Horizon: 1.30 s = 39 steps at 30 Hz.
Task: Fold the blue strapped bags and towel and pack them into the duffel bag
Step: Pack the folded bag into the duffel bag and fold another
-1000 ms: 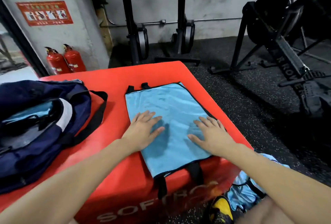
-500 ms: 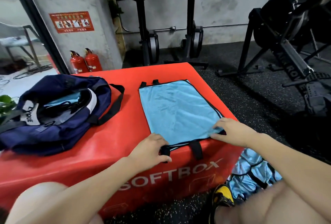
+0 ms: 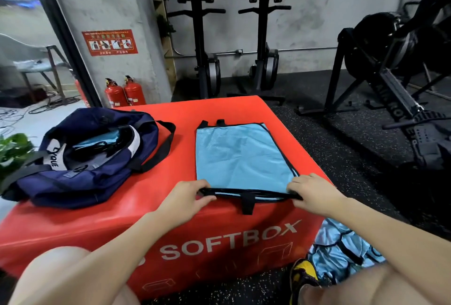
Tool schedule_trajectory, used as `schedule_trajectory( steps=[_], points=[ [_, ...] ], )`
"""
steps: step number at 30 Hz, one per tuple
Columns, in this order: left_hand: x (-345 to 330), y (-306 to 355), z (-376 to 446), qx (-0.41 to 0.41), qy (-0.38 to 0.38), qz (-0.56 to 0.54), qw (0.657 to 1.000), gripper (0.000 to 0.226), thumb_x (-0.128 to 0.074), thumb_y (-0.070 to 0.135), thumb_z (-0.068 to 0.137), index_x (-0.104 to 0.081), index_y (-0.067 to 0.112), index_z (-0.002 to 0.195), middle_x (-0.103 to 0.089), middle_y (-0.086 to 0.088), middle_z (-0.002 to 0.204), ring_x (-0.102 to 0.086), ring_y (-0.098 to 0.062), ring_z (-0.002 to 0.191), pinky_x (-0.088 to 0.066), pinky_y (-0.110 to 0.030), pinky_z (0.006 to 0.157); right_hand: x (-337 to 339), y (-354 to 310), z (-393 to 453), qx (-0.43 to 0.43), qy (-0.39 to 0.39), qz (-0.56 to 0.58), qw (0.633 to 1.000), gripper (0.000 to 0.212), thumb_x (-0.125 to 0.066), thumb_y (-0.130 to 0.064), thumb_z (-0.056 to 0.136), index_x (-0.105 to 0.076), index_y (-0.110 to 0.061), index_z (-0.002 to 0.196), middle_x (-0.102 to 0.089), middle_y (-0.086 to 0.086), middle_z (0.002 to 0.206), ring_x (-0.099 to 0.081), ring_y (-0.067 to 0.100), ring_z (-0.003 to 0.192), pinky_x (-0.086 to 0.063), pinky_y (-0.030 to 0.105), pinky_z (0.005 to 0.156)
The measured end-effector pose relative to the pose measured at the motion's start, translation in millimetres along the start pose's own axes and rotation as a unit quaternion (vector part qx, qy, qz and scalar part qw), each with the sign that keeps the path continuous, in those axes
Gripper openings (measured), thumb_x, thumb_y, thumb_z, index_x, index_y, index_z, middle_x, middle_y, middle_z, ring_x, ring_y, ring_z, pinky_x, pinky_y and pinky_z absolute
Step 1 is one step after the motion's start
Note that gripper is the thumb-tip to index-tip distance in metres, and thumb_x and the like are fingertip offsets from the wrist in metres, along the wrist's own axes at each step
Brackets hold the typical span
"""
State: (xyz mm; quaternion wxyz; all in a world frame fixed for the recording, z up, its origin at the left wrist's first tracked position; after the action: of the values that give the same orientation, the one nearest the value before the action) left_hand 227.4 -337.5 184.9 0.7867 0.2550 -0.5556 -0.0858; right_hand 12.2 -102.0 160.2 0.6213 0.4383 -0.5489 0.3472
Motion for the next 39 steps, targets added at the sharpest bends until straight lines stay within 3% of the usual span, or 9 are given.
schedule_trajectory(
  steps=[4,11,17,22,26,29,33,35,39],
  points=[
    [21,-7,0,0.048,0.031,-0.019,0.998,0.013,-0.077,0.035,0.086,-0.068,0.025,0.086,-0.068,0.011,0.071,-0.061,-0.004,0.071,-0.046,-0.024,0.067,14,5,-3,-0.054,-0.002,0.132,0.990,0.017,-0.061,-0.033,0.084,-0.066,-0.026,0.099,-0.066,-0.010,0.097,-0.060,0.014,0.094,-0.046,0.031,0.081],
    [55,-7,-3,0.088,0.084,-0.132,0.984,0.011,-0.080,0.034,0.080,-0.072,0.029,0.084,-0.072,0.004,0.076,-0.069,-0.020,0.074,-0.057,-0.042,0.073,50,12,-9,-0.109,0.057,0.337,0.933,0.010,-0.073,-0.020,0.070,-0.065,-0.024,0.075,-0.058,-0.012,0.060,-0.048,0.002,0.056,-0.041,0.023,0.058],
    [98,6,-2,0.087,0.143,-0.221,0.961,0.010,-0.082,0.014,0.081,-0.075,0.021,0.084,-0.074,-0.003,0.078,-0.064,-0.009,0.069,-0.056,-0.035,0.074,92,14,9,-0.107,0.122,0.463,0.872,0.010,-0.062,-0.024,0.064,-0.063,-0.025,0.074,-0.059,-0.001,0.061,-0.047,0.005,0.062,-0.038,0.030,0.062],
    [99,-15,29,0.114,0.166,-0.208,0.957,0.011,-0.082,0.021,0.083,-0.073,0.027,0.084,-0.073,0.011,0.074,-0.063,-0.001,0.065,-0.053,-0.020,0.070,86,27,53,-0.157,0.163,0.469,0.854,0.005,-0.065,-0.023,0.070,-0.067,-0.024,0.074,-0.058,-0.011,0.061,-0.047,0.005,0.059,-0.041,0.031,0.062],
    [78,-48,74,0.140,0.152,-0.203,0.957,0.013,-0.078,0.018,0.085,-0.071,0.029,0.087,-0.074,0.010,0.079,-0.071,-0.008,0.077,-0.058,-0.034,0.082,60,41,92,-0.212,0.187,0.457,0.844,0.015,-0.069,-0.013,0.083,-0.067,-0.026,0.076,-0.056,-0.013,0.059,-0.046,0.006,0.058,-0.040,0.031,0.062],
    [54,-74,107,0.152,0.146,-0.174,0.962,0.016,-0.074,0.016,0.087,-0.070,0.031,0.091,-0.073,0.011,0.081,-0.069,-0.007,0.079,-0.055,-0.032,0.081,30,53,116,-0.265,0.172,0.448,0.836,0.010,-0.070,-0.017,0.087,-0.065,-0.025,0.082,-0.057,-0.008,0.064,-0.054,0.013,0.063,-0.040,0.024,0.057],
    [10,-116,131,0.209,0.087,-0.128,0.966,0.029,-0.072,0.017,0.089,-0.065,0.027,0.115,-0.067,0.006,0.092,-0.059,-0.006,0.071,-0.044,-0.015,0.067,-6,48,141,-0.250,0.054,0.383,0.888,0.030,-0.078,-0.027,0.085,-0.049,-0.026,0.090,-0.061,-0.002,0.077,-0.057,0.022,0.075,-0.039,0.029,0.061],
    [-3,-125,137,0.221,0.066,-0.102,0.968,0.035,-0.070,0.017,0.091,-0.062,0.020,0.125,-0.062,0.002,0.097,-0.056,-0.007,0.066,-0.039,-0.012,0.058,-12,53,149,-0.252,0.047,0.364,0.895,0.030,-0.077,-0.031,0.086,-0.051,-0.027,0.100,-0.063,-0.001,0.081,-0.061,0.023,0.076,-0.042,0.034,0.066],
    [-2,-128,147,0.222,0.074,-0.095,0.968,0.033,-0.069,0.019,0.093,-0.063,0.022,0.125,-0.060,0.003,0.099,-0.057,-0.015,0.084,-0.037,-0.022,0.071,-20,69,156,-0.268,0.082,0.356,0.892,0.030,-0.070,-0.036,0.091,-0.058,-0.011,0.079,-0.063,0.002,0.063,-0.061,0.021,0.058,-0.046,0.037,0.058]
  ],
)
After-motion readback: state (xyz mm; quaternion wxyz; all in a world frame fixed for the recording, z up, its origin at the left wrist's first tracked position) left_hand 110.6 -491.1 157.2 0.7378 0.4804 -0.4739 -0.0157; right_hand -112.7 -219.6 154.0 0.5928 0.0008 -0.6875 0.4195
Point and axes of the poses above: each hand's wrist, its own z-axis towards the middle knuckle, its own x-axis out of the back of the hand, y = z × x, the point moved 7 cm from there along z, towards the middle knuckle
